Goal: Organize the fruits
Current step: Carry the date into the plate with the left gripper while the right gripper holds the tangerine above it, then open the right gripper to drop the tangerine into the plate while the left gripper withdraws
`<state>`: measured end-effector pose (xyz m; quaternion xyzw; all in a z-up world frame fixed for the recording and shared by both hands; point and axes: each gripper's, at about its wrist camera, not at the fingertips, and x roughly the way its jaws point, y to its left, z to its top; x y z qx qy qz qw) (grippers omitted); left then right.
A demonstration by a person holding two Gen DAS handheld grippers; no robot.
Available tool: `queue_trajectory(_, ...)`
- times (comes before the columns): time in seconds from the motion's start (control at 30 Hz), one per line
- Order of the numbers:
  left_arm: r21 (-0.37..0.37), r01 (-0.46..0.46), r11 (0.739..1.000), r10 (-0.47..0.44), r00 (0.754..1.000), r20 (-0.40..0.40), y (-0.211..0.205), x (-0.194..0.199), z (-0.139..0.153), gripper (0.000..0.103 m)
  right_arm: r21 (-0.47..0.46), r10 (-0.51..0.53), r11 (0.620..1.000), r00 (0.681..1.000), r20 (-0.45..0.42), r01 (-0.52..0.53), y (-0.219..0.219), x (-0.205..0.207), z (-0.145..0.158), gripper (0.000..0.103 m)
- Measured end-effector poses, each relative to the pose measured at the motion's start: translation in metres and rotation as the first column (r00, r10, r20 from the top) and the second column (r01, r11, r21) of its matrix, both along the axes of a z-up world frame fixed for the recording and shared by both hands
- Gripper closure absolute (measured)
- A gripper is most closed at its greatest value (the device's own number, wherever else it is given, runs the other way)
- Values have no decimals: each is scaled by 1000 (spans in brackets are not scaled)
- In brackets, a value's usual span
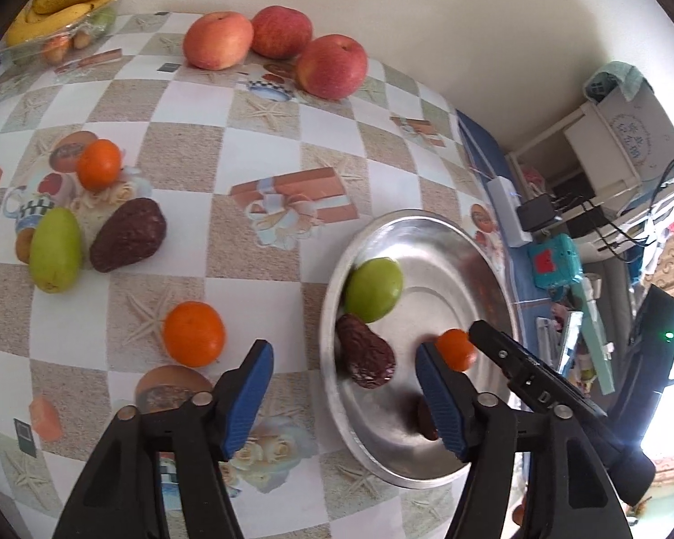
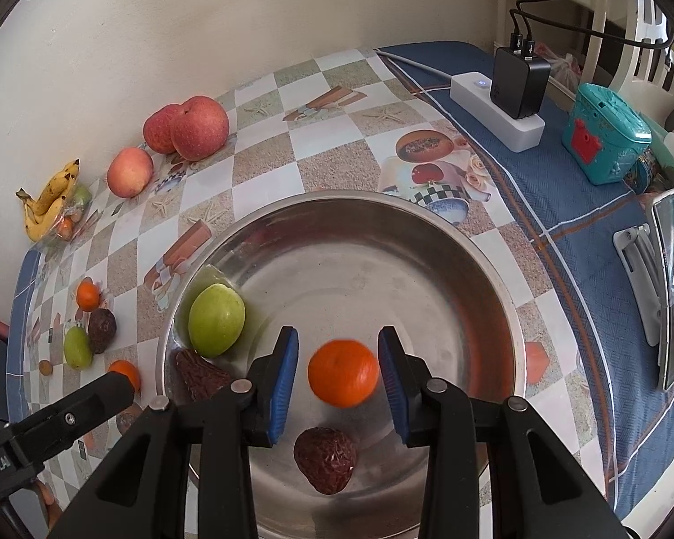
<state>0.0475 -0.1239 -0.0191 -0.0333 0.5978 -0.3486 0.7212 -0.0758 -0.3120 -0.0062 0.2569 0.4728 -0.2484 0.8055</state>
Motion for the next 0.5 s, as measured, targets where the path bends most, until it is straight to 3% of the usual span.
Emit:
queue_trajectory(0.1, 61, -27, 998, 25, 999, 29, 5, 3, -2, 26, -2, 2, 1000, 1000, -8, -2, 1, 1, -2, 53)
queue_trajectory(0.17, 123, -60, 991, 52, 996, 67, 9, 5, -3, 16, -5, 3, 1000, 1000, -9, -3, 1, 1, -2, 51)
queue_trajectory(0.2, 147, -80, 986, 68, 994, 88, 11, 6, -3, 5, -10, 3, 1000, 1000, -11, -3, 2, 1, -2, 46)
queue_trajectory(0.23, 162, -102, 982, 85, 991, 108, 14, 8, -3, 0, -18, 2, 1000, 1000, -14, -2, 2, 1, -3, 41)
queue_trajectory(0.27, 169, -123, 978, 102, 987, 127, 18, 9, -2, 0, -25, 1, 1000, 1000, -17, -2, 2, 2, -3, 33)
queue_trajectory(0.37, 189, -188, 964, 156, 973, 172, 29, 16, 3, 0, -36, 10, 999, 1000, -30, -11, 4, 4, -6, 29)
queue_trajectory(0.5, 208, -260, 943, 207, 947, 245, 41, 22, 12, 0, -56, 27, 998, 999, -32, -29, 8, 6, -8, 13)
